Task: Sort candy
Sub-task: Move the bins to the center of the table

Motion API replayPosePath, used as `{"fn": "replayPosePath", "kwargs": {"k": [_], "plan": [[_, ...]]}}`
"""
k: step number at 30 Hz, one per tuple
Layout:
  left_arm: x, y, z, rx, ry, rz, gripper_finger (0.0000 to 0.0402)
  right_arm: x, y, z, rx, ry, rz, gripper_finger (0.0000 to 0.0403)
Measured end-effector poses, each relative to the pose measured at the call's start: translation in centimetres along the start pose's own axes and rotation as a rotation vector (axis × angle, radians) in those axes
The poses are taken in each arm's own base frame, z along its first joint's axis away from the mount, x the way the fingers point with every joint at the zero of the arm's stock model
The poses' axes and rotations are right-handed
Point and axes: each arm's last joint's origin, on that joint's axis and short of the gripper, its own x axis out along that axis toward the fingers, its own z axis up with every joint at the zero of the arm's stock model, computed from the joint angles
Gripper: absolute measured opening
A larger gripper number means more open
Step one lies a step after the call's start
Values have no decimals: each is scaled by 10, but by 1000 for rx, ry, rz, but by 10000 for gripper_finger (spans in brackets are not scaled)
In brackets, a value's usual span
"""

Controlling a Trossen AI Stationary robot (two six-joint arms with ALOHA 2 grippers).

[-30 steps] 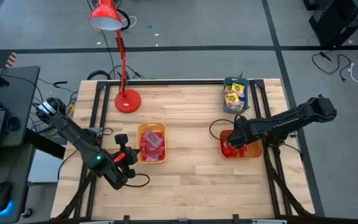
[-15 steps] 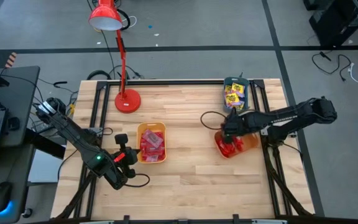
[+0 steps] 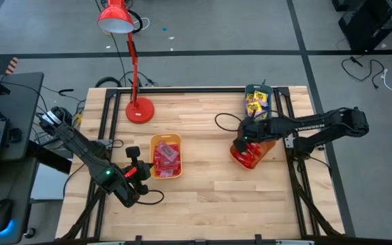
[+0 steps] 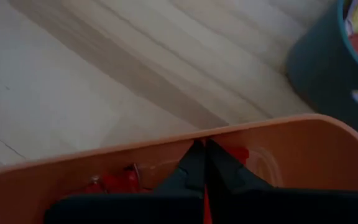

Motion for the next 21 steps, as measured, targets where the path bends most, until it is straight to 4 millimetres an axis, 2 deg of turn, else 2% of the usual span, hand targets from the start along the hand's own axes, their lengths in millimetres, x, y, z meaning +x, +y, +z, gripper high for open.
{"fn": "replayPosePath", "kwargs": {"k": [9,21], "plan": [[0,0,0,0,0,0,0,2,0,10,5,-45,43,0],[0,0,0,-1,0,0,0,0,10,18,-1,-74,202,0]]}}
